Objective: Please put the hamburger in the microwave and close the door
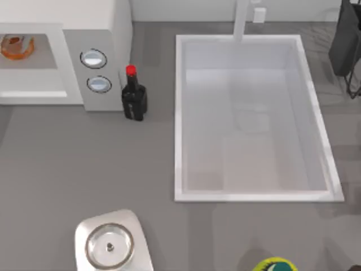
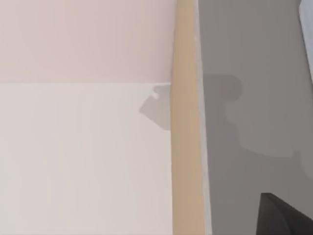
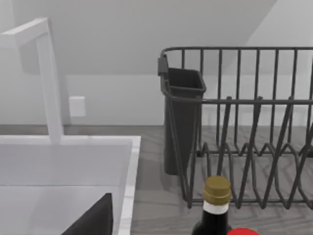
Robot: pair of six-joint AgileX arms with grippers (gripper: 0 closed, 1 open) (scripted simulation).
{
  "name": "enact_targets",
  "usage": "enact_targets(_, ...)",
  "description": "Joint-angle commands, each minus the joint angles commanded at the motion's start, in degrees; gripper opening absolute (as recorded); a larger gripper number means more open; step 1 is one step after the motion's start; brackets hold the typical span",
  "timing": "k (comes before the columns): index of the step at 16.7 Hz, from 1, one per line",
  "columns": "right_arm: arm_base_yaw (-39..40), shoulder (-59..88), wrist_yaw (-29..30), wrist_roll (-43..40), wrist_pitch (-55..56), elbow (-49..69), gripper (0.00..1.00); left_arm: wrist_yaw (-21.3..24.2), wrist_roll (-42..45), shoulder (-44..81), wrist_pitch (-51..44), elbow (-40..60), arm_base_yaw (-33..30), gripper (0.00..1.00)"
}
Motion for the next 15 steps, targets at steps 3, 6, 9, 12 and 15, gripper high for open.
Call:
enact_targets(3,0.0,0.0,0.0,0.0,0.0,0.0,1.0,0.1,0.3,1.3,4.1,-3.0,-0.1,0.0)
enact_targets(6,0.0,0.0,0.0,0.0,0.0,0.0,1.0,0.2,0.4,3.9,13.1,-8.4,0.0,0.0)
enact_targets(9,0.0,0.0,0.0,0.0,0.0,0.0,1.0,0.3,0.3,6.3,20.0,-13.5,0.3,0.0)
enact_targets(12,0.0,0.0,0.0,0.0,0.0,0.0,1.0,0.3,0.3,6.9,21.6,-14.9,0.4,0.0)
enact_targets(15,0.0,0.0,0.0,0.0,0.0,0.0,1.0,0.2,0.1,6.5,21.5,-15.0,0.1,0.0)
